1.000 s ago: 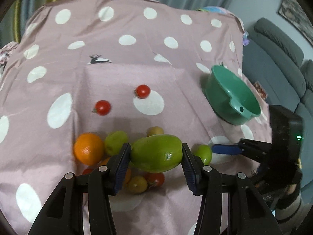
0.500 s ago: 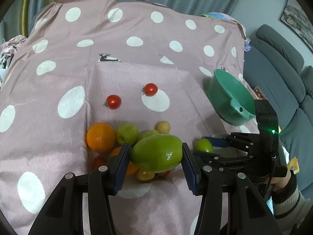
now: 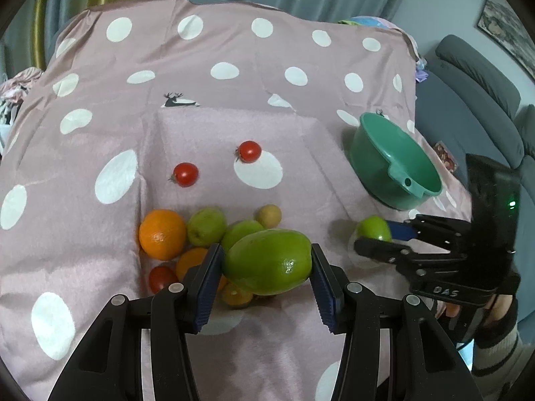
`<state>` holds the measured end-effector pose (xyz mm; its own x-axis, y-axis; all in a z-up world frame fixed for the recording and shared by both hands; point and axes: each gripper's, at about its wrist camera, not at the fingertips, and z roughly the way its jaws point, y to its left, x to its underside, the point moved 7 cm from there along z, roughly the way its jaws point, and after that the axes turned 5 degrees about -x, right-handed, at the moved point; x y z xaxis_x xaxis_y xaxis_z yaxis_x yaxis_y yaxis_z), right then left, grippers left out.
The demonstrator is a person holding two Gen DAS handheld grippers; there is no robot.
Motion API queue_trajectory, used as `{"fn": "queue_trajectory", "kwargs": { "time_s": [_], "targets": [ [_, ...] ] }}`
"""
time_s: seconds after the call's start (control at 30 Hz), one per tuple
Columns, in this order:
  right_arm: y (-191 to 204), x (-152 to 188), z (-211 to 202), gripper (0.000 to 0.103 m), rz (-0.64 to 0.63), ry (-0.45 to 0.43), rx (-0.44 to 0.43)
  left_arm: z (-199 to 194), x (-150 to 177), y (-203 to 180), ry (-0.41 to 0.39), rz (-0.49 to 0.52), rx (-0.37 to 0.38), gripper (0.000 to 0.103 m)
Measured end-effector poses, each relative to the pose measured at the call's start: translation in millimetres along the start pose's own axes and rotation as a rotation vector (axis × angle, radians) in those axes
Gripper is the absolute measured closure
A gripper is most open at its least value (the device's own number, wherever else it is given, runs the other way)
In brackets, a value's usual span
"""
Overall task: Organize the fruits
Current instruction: 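Carry the green fruits in both tools over the green basin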
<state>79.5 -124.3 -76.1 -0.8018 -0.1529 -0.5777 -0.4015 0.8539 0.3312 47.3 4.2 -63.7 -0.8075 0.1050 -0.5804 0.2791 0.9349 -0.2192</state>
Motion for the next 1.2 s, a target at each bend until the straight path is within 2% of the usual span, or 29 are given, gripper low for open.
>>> {"fn": "queue_trajectory", "kwargs": {
  "time_s": [0.33, 0.67, 1.2],
  "targets": [
    [-14, -11, -38, 0.067, 0.028, -0.106, 0.008, 2, -15, -32, -0.003, 0.057, -0.019, 0.051],
    [-49, -16, -74, 0.067, 0.070, -0.194, 0.044, 10, -45, -79, -0.035, 0.139, -0.010, 0.051],
    [-123, -11, -118, 0.067, 0.185, -0.302, 0.170, 55, -90, -169, -0.045, 0.280, 0.076, 0.051]
  ]
}}
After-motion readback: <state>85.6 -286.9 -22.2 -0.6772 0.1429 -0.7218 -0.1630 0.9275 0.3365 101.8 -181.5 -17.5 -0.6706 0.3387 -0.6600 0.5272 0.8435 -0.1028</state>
